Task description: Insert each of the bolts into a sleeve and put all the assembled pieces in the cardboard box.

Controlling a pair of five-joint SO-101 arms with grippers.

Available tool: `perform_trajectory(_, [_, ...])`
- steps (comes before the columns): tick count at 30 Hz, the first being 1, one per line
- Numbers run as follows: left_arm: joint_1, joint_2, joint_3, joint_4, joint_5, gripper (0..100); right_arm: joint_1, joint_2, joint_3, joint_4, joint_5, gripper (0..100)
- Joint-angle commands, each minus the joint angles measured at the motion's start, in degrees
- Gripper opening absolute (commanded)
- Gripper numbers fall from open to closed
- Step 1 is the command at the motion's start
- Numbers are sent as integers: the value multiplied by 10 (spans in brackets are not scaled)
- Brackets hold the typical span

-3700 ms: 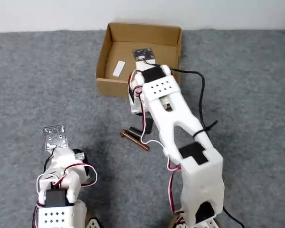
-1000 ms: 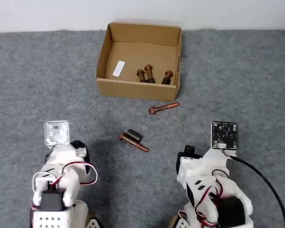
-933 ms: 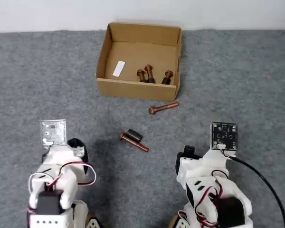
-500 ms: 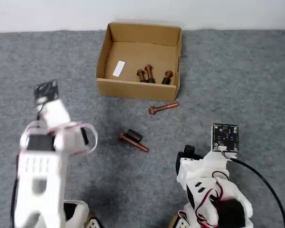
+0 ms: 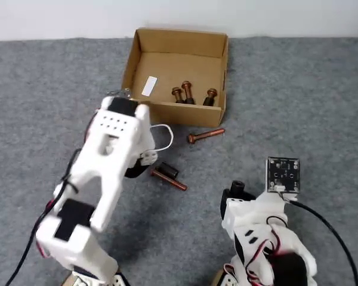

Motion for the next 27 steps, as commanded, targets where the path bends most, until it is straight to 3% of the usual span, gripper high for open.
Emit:
perform_trajectory(1, [11,39,-68,4,5,7,6,-41,0,-15,7,7])
perform_trajectory(14, [98,158,-160,4,11,8,-15,-12,2,-16,9,7])
perform_trajectory(27, [76,172,-165,8,25,122,-15,-12,2,-15,9,7])
